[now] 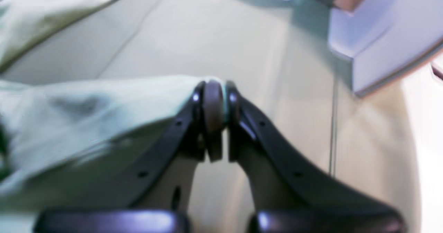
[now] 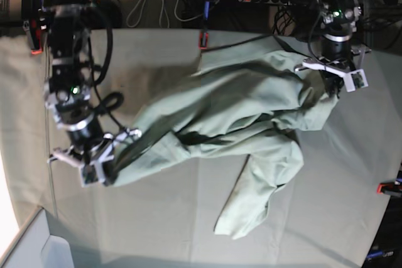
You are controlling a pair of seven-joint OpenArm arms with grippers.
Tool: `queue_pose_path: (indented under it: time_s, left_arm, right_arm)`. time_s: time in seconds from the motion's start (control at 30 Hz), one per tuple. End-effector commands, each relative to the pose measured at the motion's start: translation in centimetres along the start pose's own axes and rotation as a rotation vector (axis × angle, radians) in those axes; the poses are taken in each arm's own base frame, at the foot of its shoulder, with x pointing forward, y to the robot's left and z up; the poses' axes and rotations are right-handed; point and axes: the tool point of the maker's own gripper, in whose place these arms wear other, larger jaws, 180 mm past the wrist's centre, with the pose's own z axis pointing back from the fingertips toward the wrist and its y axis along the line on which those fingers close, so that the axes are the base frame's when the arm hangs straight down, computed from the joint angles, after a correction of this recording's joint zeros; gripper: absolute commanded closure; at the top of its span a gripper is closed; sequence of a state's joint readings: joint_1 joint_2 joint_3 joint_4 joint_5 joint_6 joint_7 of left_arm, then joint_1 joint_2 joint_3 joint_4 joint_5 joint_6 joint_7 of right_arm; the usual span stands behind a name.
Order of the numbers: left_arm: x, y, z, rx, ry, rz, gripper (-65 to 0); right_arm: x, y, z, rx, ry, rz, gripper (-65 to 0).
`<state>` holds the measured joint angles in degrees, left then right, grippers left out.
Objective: Layout the t-shirt on the table in an organized manner, then fold the t-shirt properly
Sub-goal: 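Release the shirt from both grippers and lift them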
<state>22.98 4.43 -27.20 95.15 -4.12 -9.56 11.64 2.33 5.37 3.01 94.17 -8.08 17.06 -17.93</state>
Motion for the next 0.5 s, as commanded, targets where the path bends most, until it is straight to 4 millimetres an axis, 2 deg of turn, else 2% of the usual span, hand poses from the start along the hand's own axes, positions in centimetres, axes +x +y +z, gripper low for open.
queue_pose_path:
  time_s: [0.0, 0.1, 0.23, 0.3, 0.47]
  left_arm:
    - [2.0, -0.4, 0.0, -0.013, -0.068, -0.004, -0.1]
    - [3.3, -2.2, 0.1, -0.055, -0.099, -0.009, -0.1]
    - [5.1, -5.4, 0.3, -0.137, -0.147, -0.014, -0.1]
    - [6.2, -7.6, 0.2, -0.190, -0.177, -0.014, -0.1]
    - [5.7, -12.7, 1.0, -0.323, -0.162, -0.013, -0.1]
  right_arm:
    - [3.9, -1.6, -0.8, -0.023, -0.108, 0.012, 0.0]
    - [7.3, -3.5, -3.0, -0.049, -0.167, 0.012, 0.0]
    - [10.7, -5.4, -6.5, -0.062, -0.197, -0.007, 0.0]
    - [11.8, -6.1, -8.9, -0.055, -0.185, -0.025, 0.0]
    - [13.5, -7.8, -13.5, -0.036, -0.205, -0.081, 0.0]
